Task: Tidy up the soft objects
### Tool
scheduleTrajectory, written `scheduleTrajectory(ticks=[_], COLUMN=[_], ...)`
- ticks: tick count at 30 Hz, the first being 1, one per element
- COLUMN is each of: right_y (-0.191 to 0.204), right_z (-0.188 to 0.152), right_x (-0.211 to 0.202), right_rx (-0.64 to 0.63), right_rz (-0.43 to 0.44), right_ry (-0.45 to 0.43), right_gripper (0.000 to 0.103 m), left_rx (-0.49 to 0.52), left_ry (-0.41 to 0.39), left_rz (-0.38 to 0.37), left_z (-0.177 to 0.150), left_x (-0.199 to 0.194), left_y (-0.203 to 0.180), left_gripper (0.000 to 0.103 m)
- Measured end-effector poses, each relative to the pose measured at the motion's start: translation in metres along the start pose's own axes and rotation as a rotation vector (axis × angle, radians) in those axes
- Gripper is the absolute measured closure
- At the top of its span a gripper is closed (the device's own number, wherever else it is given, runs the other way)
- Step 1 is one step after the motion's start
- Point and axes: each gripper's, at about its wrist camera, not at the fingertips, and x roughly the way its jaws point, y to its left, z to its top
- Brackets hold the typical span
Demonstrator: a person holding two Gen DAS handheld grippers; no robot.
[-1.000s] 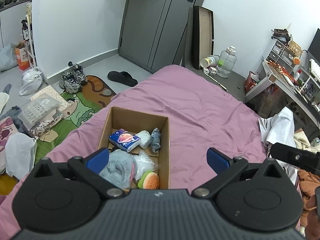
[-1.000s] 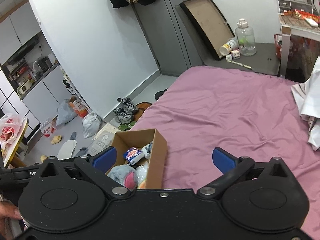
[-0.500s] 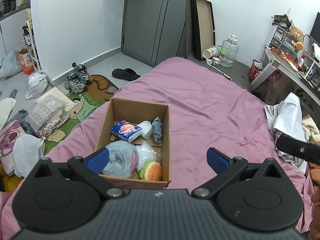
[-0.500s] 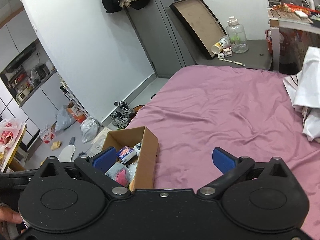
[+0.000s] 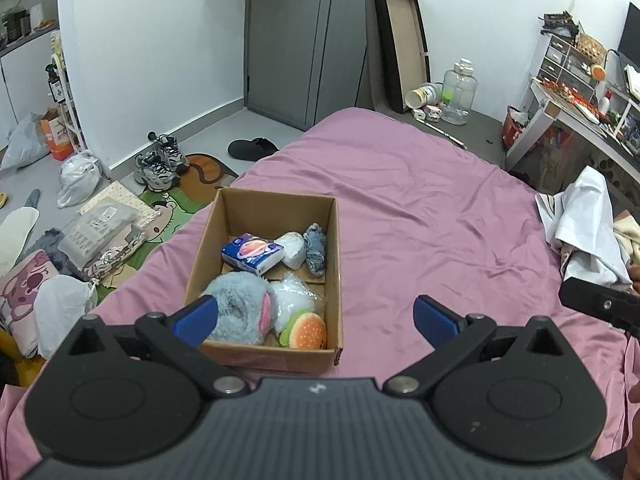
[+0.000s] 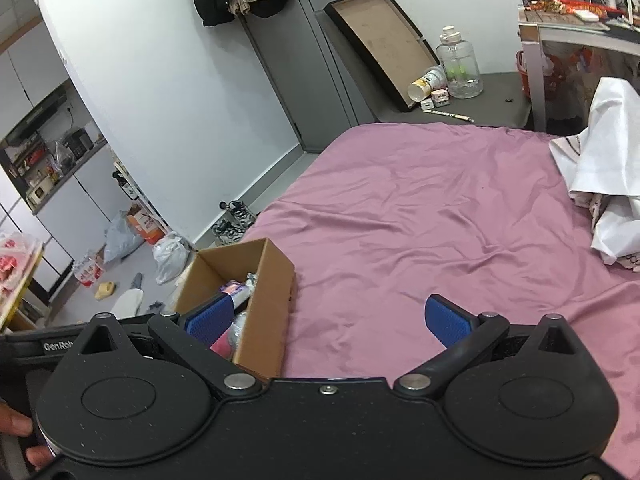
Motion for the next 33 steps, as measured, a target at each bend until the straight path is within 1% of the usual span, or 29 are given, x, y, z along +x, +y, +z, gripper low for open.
scheduleTrajectory(ticks=[6, 12, 15, 23, 30, 33], right_y=[-0.003, 0.004, 0.006, 0.015, 0.021, 0.021], right_z=[-0.008, -0.015, -0.021, -0.037, -0.039, -0.040], right_x=[-0.004, -0.011, -0.011, -0.011, -0.007, -0.006], right_rx=[0.014, -0.009, -0.019, -0.043, -0.060, -0.066], right_rz=[-0.008, -0.032, -0.053, -0.066, -0.067, -0.076], right_ry=[-0.008, -0.035, -0.026, -0.002, 0.016, 0.024], right_gripper=[0.000, 0.000, 0.000, 0.000, 0.000, 0.000], left_rx=[-0.011, 0.005, 0.011, 0.015, 0.013, 0.020], left_ry=[0.010, 0.006, 0.009, 0.023, 0.019, 0.021], left_rz=[-0.007, -0.010, -0.009, -0.021, -0.026, -0.011], left_z=[-0.011, -0.021, -0.026, -0.037, -0.038, -0.037], left_x=[0.004, 0.002, 0.001, 0.000, -0.004, -0.003], left_y=[0.000, 0.000, 0.001, 0.003, 0.007, 0.009], left_gripper=[0.000, 0.000, 0.000, 0.000, 0.000, 0.000])
